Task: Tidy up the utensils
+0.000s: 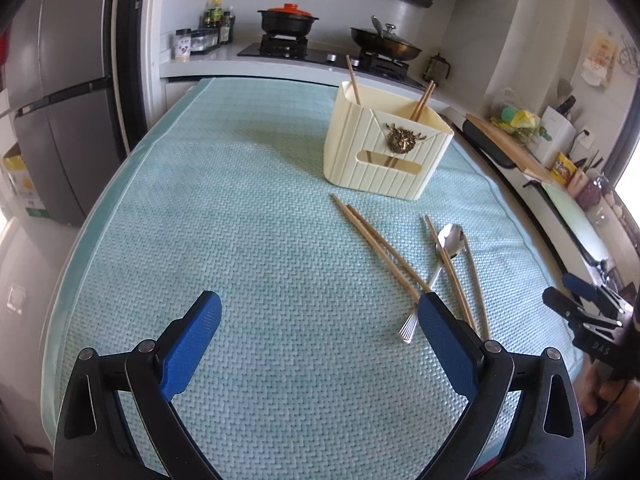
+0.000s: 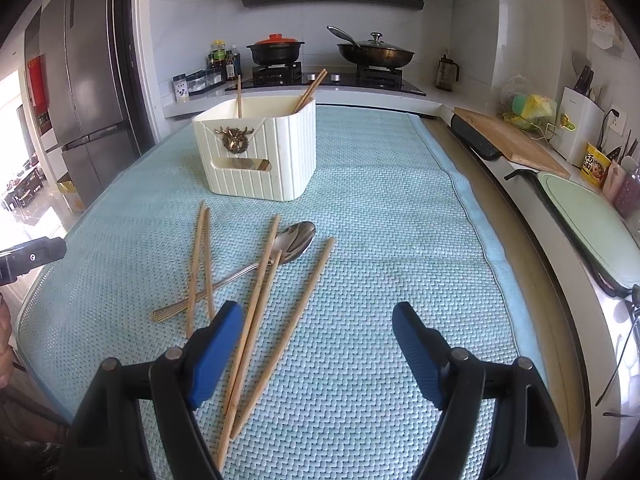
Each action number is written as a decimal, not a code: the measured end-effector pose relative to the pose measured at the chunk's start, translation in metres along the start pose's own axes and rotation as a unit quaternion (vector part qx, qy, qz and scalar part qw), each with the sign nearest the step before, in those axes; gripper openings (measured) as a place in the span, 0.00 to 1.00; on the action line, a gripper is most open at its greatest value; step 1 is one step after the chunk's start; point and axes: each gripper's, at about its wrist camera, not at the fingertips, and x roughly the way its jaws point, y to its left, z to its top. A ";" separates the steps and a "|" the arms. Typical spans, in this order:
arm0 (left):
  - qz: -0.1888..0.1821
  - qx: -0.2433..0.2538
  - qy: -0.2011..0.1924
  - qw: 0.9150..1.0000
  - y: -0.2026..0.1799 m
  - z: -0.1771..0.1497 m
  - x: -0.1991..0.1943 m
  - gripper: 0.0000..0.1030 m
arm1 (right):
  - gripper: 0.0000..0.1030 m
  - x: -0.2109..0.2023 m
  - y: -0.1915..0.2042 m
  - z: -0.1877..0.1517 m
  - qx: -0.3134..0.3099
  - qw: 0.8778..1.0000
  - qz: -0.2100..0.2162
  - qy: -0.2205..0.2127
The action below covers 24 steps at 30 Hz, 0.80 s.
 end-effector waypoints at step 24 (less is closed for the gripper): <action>-0.001 -0.010 0.021 1.000 0.007 -0.017 0.005 0.96 | 0.77 0.001 0.003 -0.011 0.011 0.999 0.023 0.030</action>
